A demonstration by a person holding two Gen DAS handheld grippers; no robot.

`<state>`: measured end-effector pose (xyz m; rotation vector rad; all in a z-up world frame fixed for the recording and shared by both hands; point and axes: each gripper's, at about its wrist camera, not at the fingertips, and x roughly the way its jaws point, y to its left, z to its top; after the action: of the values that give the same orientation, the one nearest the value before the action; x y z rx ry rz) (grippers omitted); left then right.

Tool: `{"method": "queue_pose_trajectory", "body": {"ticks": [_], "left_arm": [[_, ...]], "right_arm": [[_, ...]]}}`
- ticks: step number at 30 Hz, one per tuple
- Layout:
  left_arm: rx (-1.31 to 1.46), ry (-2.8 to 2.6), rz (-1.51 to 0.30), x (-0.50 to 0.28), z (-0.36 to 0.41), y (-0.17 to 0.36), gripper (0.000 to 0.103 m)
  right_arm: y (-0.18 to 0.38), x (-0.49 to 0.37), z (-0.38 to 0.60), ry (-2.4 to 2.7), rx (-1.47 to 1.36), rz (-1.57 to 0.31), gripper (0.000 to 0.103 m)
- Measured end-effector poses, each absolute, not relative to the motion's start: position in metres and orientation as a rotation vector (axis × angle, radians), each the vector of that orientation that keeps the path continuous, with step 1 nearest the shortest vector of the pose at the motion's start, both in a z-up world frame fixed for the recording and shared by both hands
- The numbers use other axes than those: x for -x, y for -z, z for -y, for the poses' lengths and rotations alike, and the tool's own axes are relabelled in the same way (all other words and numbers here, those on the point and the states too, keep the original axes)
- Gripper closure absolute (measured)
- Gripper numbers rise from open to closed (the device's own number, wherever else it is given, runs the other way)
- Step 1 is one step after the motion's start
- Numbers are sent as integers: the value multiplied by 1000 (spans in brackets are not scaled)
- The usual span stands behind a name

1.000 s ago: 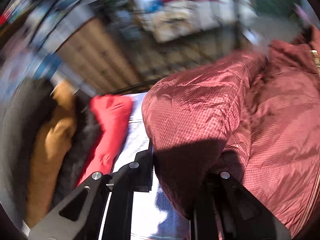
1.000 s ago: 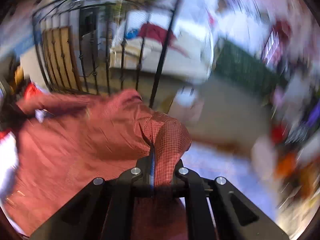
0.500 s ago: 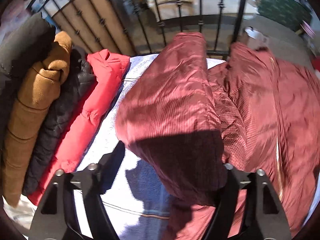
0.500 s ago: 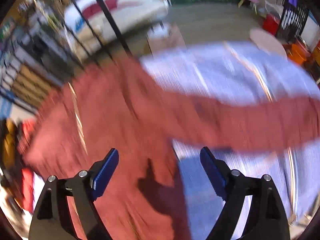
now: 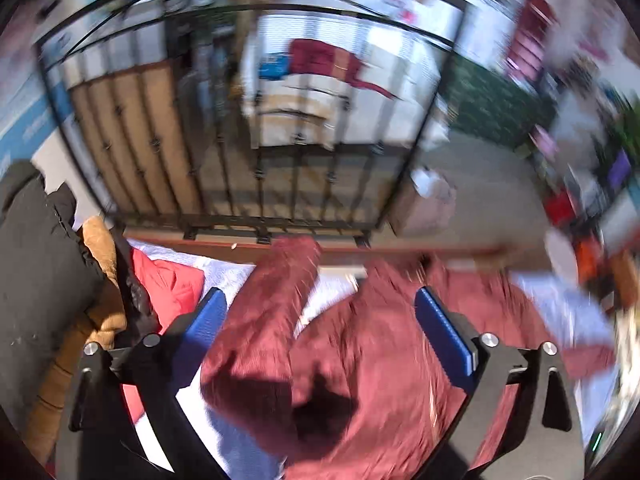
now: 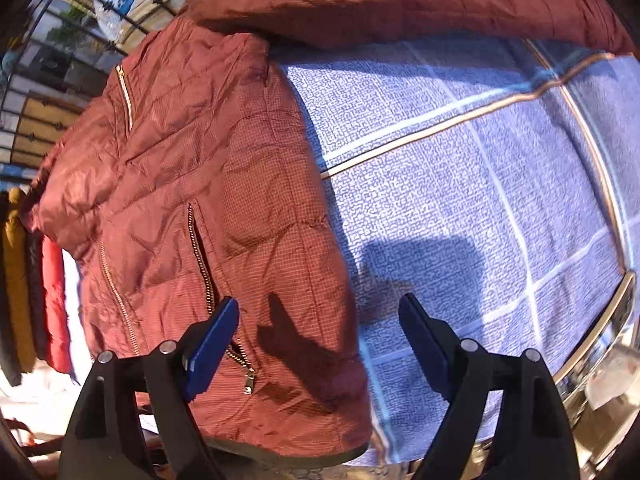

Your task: Fold large clothes

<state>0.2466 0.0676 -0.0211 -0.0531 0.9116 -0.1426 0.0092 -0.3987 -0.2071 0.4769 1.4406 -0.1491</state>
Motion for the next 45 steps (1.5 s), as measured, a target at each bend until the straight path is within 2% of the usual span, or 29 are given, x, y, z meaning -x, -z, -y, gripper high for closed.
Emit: {"method": "queue_pose_trajectory", "body": {"ticks": [3, 7, 11, 12, 13, 14, 15, 16, 17, 18, 19, 22, 25, 28, 30, 31, 32, 33, 35, 36, 37, 38, 39, 41, 45], "left_arm": [[-26, 168, -1052, -195, -72, 69, 9], [-109, 116, -1354, -99, -93, 173, 9], [-125, 113, -1491, -15, -93, 229, 9], [-148, 108, -1495, -4, -88, 239, 9], [-164, 100, -1504, 3, -85, 248, 9], [-150, 83, -1505, 6, -82, 253, 9], [-133, 64, -1499, 6, -79, 253, 13], [-120, 66, -1498, 5, -74, 252, 27], [-118, 89, -1507, 4, -67, 252, 38], [-121, 118, -1512, 4, -58, 252, 62], [-142, 142, -1512, 4, -49, 249, 72], [-237, 194, -1499, 8, -33, 240, 80], [-168, 269, -1527, 18, -40, 221, 87], [-265, 366, -1563, 48, -35, 213, 88], [-324, 372, -1583, 60, -29, 222, 87], [-340, 355, -1592, 62, -28, 228, 81], [-349, 327, -1593, 59, -26, 232, 79], [-324, 305, -1603, 53, -26, 232, 78], [-263, 231, -1631, 34, -30, 221, 76], [-257, 142, -1628, 21, -34, 208, 67], [-274, 42, -1620, 8, -37, 193, 50], [-275, -43, -1603, -12, -36, 170, 41], [-245, -67, -1574, -30, -34, 147, 36], [-191, -95, -1487, -72, -19, 86, 36], [-143, 33, -1414, -113, 46, -28, 23]], "right_arm": [[222, 11, 410, 159, -539, -1464, 22], [240, 43, 408, 104, -564, -1555, 23], [257, 64, 393, 23, -600, -1609, 25], [262, 66, 389, 25, -604, -1618, 30], [267, 67, 387, 30, -616, -1622, 42], [269, 65, 384, 38, -640, -1621, 49], [270, 62, 381, 49, -641, -1624, 57], [267, 59, 376, 34, -627, -1623, 68], [263, 58, 371, 13, -602, -1616, 74], [259, 57, 368, 1, -579, -1611, 81], [253, 59, 366, -20, -562, -1598, 87], [235, 67, 373, -49, -604, -1562, 92], [208, 86, 386, -62, -606, -1560, 94], [212, 106, 385, -67, -575, -1640, 94], [234, 129, 378, -54, -540, -1727, 92], [246, 136, 379, -6, -528, -1749, 80], [252, 137, 380, 50, -517, -1757, 71], [252, 137, 382, 105, -523, -1756, 58], [236, 131, 394, 182, -610, -1680, 57], [227, 130, 402, 207, -629, -1648, 50], [214, 123, 409, 267, -624, -1621, 34], [205, 116, 416, 310, -616, -1601, 28], [197, 111, 421, 322, -622, -1576, 27], [180, 92, 427, 344, -632, -1524, 28], [173, 56, 406, 299, -599, -1549, 28]]}}
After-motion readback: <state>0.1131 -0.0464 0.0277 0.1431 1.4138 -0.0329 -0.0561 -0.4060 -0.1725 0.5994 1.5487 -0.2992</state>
